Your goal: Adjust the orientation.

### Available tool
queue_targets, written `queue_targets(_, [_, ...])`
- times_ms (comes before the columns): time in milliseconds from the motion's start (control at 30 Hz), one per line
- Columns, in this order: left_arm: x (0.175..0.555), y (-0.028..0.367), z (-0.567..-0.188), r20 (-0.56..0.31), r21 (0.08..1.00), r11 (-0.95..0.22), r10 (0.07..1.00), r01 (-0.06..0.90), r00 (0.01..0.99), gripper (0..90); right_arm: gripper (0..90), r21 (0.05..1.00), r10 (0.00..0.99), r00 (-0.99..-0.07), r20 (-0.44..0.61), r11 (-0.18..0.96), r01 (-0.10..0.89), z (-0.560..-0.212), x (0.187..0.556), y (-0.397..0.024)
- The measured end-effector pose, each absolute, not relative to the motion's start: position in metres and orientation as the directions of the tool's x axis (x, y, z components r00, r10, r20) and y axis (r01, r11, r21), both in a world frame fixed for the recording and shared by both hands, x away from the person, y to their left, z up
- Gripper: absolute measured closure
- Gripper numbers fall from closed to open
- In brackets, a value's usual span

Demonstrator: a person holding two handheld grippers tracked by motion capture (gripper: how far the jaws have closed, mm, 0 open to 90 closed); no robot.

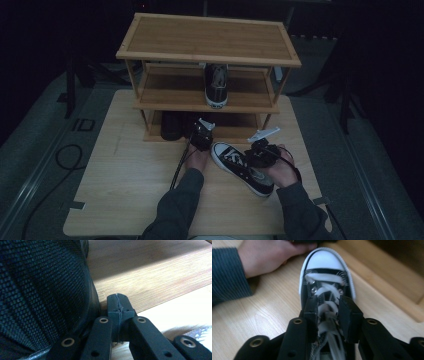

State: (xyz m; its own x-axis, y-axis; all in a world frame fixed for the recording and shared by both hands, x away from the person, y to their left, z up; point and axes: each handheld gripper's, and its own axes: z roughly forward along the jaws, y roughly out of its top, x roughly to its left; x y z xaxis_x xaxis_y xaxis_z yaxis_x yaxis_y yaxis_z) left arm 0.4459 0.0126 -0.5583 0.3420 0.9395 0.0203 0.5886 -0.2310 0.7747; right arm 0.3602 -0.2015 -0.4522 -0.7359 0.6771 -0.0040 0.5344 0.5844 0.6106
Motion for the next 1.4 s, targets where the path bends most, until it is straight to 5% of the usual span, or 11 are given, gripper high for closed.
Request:
queue_targets(467, [0.446, 0.012, -0.558, 0.022, 0.775, -0.231, 0.940, 0.588, 0.341, 90.0, 65.8, 0.593, 0.698, -0.716, -0.031, 0.589, 0.548, -0.459, 0.352, -0.235])
queue_targets(1400, [0.446, 0.013, -0.558, 0.012, 0.776, -0.225, 0.939, 0.589, 0.343, 90.0, 74.1, 0.507, 0.660, -0.751, -0.031, 0.658, 0.557, -0.494, 0.366, -0.218])
